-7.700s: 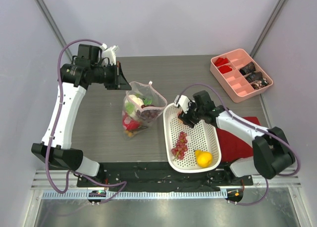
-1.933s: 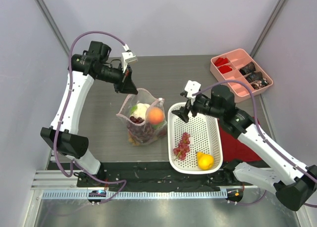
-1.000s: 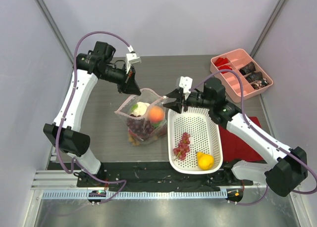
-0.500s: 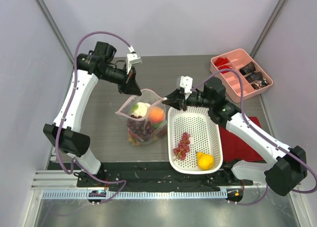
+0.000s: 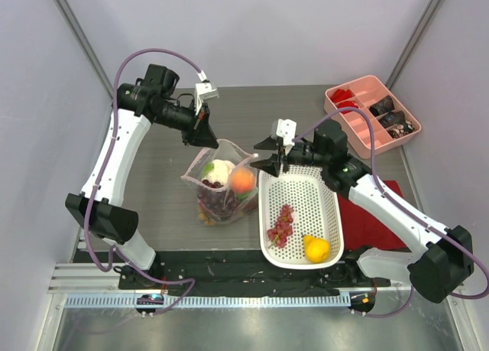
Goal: Place the food in the zip-top bag and seal the zipper
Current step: Zip the zipper food storage bag at the center of the board.
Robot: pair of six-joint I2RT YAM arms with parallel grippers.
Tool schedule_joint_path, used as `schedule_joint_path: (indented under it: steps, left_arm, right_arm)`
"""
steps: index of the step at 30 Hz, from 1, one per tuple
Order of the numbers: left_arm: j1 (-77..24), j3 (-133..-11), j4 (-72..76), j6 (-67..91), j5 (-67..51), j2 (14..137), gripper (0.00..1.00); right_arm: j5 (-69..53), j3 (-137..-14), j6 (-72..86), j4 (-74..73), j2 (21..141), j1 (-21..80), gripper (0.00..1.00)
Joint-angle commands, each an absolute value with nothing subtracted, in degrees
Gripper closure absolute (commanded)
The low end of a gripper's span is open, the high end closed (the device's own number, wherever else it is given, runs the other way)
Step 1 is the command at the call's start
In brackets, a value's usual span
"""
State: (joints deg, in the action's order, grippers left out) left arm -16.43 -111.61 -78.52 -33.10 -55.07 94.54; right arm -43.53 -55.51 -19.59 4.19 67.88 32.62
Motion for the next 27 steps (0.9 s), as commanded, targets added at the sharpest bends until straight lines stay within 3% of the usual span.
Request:
schedule_joint_path:
  steps: [1, 7, 13, 23, 27]
  left_arm:
    - [-16.52, -113.47, -85.34, -32.43, -57.13, 92.46, 1.0]
    - [-16.52, -113.64, -84.9, -31.82, -57.04, 92.72, 1.0]
    - [-16.52, -113.91, -84.55, -31.2, -57.3, 93.08, 1.0]
    - [-16.61, -113.2, -84.46, -31.29, -57.74, 93.08, 1.0]
    - [-16.61, -113.29, -84.46, -31.38, -57.66, 93.08, 1.0]
  right_arm:
    - [-43.07, -54.94, -20.21, 4.22, 66.89, 32.17, 0.4]
    - [-43.42, -53.27, -19.6, 4.13, 65.22, 31.73, 0.41]
    - [-44.03, -52.56, -18.55, 4.57, 64.95, 31.73, 0.51]
    - [-44.3, -53.7, -14.16, 9.4, 66.62, 31.73, 0.5]
    - [-44.74, -54.14, -13.54, 9.93, 67.32, 31.64, 0.54]
